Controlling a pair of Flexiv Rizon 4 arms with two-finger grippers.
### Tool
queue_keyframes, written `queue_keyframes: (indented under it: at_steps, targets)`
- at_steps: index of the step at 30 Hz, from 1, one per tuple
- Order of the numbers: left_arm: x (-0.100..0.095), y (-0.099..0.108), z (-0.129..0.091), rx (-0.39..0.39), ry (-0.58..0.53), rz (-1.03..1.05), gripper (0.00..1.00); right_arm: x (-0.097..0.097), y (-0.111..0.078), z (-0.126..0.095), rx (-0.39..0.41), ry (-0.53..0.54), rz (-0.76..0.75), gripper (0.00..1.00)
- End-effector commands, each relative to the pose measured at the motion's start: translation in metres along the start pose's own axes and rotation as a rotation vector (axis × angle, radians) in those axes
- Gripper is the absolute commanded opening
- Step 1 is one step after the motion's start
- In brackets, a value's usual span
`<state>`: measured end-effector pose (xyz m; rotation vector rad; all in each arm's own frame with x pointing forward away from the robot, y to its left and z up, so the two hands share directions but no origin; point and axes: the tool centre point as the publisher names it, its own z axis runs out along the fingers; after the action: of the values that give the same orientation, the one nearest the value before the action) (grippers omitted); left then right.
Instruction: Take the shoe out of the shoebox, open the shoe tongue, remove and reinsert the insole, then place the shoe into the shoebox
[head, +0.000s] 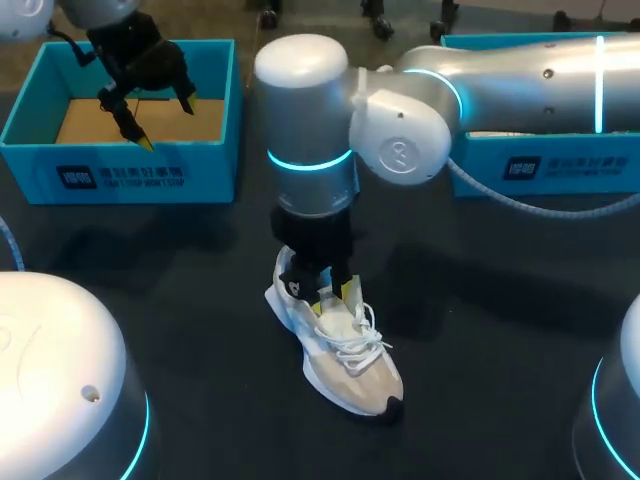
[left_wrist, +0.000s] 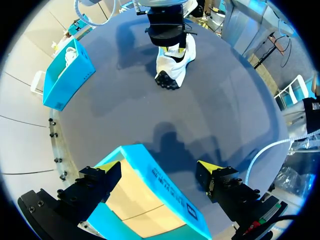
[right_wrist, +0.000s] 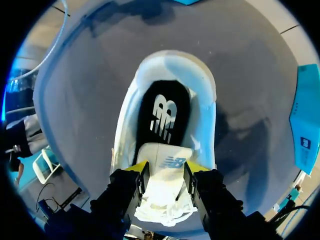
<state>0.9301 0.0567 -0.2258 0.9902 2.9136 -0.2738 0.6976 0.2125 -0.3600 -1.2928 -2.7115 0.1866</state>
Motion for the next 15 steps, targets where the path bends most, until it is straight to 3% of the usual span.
queue_keyframes:
  at_steps: [1, 5, 12, 15]
  targets:
    - [0.0, 0.0, 0.0, -0.001, 0.002, 0.001, 1.0, 0.001, -0.006, -0.029, 0.004, -0.048, -0.021, 0.46]
    - [0.0, 0.0, 0.0, -0.001, 0.002, 0.001, 1.0, -0.001, -0.001, -0.056, 0.004, -0.079, -0.174, 0.46]
    - [0.0, 0.0, 0.0, -0.001, 0.002, 0.001, 1.0, -0.019, 0.014, -0.075, -0.05, -0.154, -0.59, 0.5]
    - [0.0, 0.0, 0.0, -0.001, 0.002, 0.001, 1.0, -0.027, 0.021, -0.076, -0.069, -0.17, -0.717, 0.71]
